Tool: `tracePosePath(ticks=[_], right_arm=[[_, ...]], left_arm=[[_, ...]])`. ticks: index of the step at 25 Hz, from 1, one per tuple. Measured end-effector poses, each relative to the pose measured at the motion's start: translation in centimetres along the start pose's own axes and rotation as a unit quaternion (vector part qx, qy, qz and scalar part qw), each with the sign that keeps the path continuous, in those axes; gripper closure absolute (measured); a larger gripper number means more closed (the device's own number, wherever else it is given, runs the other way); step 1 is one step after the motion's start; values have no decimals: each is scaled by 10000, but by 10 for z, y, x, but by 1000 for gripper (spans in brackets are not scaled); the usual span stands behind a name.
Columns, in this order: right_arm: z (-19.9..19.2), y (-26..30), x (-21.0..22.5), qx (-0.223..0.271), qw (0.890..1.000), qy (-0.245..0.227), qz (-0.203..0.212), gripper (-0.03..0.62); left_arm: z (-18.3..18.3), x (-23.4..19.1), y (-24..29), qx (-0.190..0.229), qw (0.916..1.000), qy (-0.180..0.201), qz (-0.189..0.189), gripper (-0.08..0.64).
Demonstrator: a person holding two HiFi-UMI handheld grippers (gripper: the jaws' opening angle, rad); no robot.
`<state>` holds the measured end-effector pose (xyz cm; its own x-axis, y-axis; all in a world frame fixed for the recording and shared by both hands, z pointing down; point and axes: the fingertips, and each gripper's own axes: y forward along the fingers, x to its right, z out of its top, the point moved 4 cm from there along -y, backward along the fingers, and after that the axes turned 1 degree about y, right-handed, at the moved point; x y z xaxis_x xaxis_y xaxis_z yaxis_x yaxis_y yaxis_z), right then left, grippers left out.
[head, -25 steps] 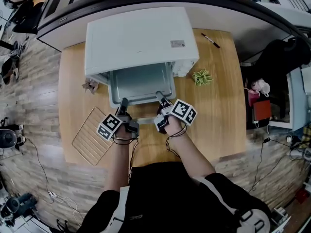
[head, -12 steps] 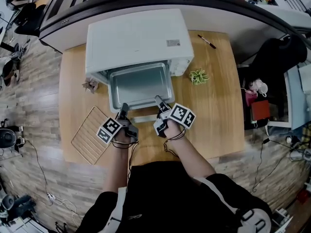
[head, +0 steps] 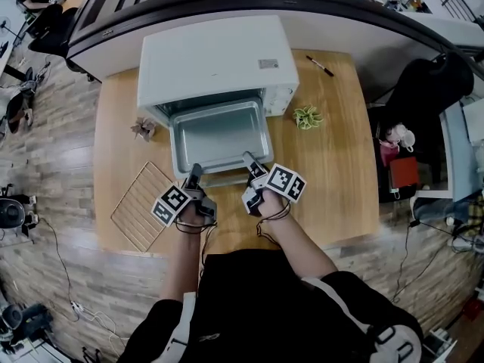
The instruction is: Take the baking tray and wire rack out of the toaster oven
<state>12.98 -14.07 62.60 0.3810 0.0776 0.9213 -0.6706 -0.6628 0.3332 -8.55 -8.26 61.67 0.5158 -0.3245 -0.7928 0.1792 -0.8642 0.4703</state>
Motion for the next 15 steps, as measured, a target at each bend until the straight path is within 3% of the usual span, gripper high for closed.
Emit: tracePosePath(ticks=[15], right_arm=[[-32,-52,-5,-247,9990,-349,163,462]], left_arm=[[-32,0,-61,189,9997,75,-115,420]])
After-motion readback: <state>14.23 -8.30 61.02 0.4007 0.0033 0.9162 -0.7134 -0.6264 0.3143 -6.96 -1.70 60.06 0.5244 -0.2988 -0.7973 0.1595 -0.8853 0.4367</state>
